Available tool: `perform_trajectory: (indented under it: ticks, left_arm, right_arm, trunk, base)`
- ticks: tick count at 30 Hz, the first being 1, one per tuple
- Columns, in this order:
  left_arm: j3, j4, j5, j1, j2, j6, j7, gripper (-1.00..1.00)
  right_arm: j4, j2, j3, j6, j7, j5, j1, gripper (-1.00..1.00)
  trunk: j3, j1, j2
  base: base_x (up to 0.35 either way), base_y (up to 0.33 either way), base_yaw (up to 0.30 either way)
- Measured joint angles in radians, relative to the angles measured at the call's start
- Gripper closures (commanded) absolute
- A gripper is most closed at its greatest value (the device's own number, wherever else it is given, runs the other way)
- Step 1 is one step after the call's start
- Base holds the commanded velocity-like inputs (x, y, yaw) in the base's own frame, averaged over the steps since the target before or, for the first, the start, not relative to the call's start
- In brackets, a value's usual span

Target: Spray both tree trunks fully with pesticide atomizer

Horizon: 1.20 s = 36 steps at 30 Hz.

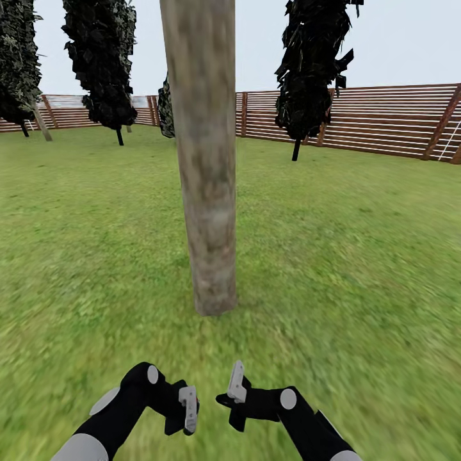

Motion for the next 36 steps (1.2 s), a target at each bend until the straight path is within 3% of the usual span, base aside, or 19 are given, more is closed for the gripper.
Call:
perform_trajectory:
  ticks: [9, 21, 33, 36]
  left_arm:
    - [0.000, -0.002, 0.001, 0.000, -0.003, 0.004, 0.001, 1.00]
    - [0.000, -0.011, 0.000, 0.001, -0.048, 0.004, 0.042, 1.00]
    - [-0.005, 0.003, 0.003, 0.005, -0.050, -0.005, 0.032, 1.00]
    - [-0.024, 0.004, 0.004, 0.003, -0.050, -0.005, 0.032, 1.00]
  right_arm:
    - [0.000, 0.003, 0.000, 0.000, 0.000, 0.000, 0.000, 1.00]
    - [-0.001, 0.003, 0.000, -0.001, 0.000, 0.000, 0.000, 1.00]
    - [-0.002, 0.003, 0.000, -0.001, 0.000, 0.000, 0.000, 1.00]
    - [-0.002, 0.003, 0.000, -0.001, 0.000, 0.001, 0.000, 1.00]
  trunk:
    - [0.000, 0.000, 0.000]
    - [0.000, 0.000, 0.000]
    - [0.000, 0.000, 0.000]
    - [0.000, 0.000, 0.000]
  base:
    - [0.000, 0.000, 0.000]
    - [0.000, 0.000, 0.000]
    - [0.000, 0.000, 0.000]
    - [0.000, 0.000, 0.000]
